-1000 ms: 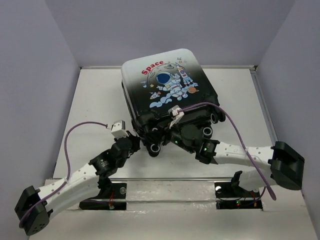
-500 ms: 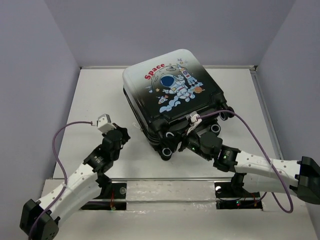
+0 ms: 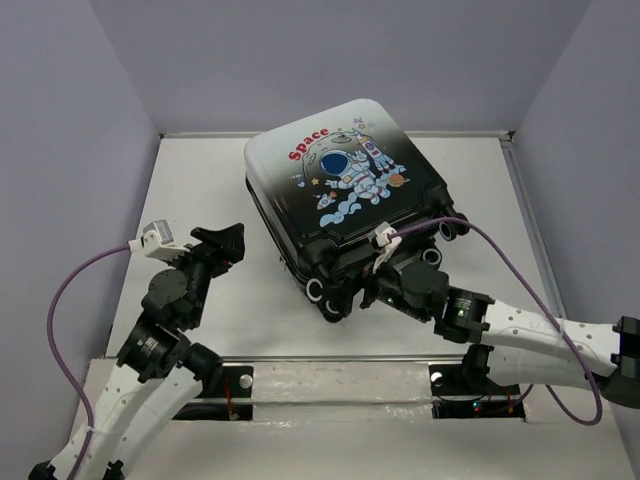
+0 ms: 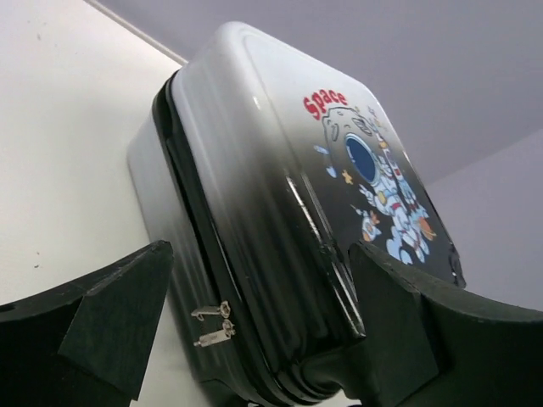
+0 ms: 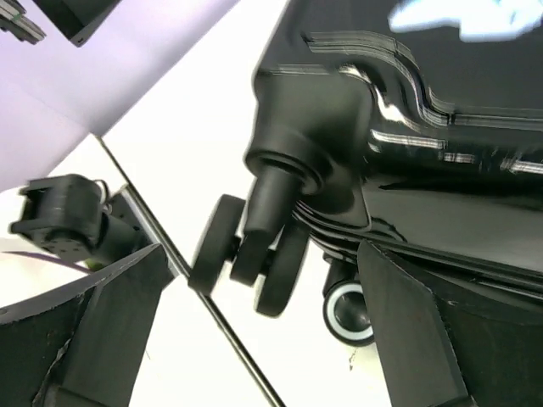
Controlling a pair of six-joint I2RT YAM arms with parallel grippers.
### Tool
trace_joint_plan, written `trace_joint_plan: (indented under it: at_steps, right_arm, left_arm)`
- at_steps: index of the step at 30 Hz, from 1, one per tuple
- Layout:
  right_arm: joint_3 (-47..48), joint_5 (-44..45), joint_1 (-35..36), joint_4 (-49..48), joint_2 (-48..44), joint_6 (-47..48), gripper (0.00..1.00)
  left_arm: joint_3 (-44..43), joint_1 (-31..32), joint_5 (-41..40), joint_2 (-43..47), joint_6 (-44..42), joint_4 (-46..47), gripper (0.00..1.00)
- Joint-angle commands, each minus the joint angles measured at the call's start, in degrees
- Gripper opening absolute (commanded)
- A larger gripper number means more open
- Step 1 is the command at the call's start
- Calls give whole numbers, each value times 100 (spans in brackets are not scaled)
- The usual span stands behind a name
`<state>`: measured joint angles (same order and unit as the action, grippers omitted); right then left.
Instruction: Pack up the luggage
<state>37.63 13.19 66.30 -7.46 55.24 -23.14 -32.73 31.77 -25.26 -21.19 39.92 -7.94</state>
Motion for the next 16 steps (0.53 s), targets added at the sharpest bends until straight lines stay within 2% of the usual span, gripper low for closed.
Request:
trace_joint_plan:
  at_steps: [1,4,8,11,16]
  right_arm:
    - [798,-1,76,1024,-663,494,100]
    - [1220,288,76,1624,-1339,748,100]
    - [1598,596,76,2107,-2288,872,100]
    - [1669,955,76,2205,-3008,899,100]
    - [1608,1440,76,2363,-3292,767,100]
  left_arm:
    - [-830,-4,653,36,-406,-646,98]
    - [-1585,-4,969,-52,-687,-1006,99]
    - [-2421,-4,1005,9,-880,-1288,99]
    - [-2782,-4,917,115,-994,-1455,99]
    - [-2853,-4,961,203,-1057,-1657,99]
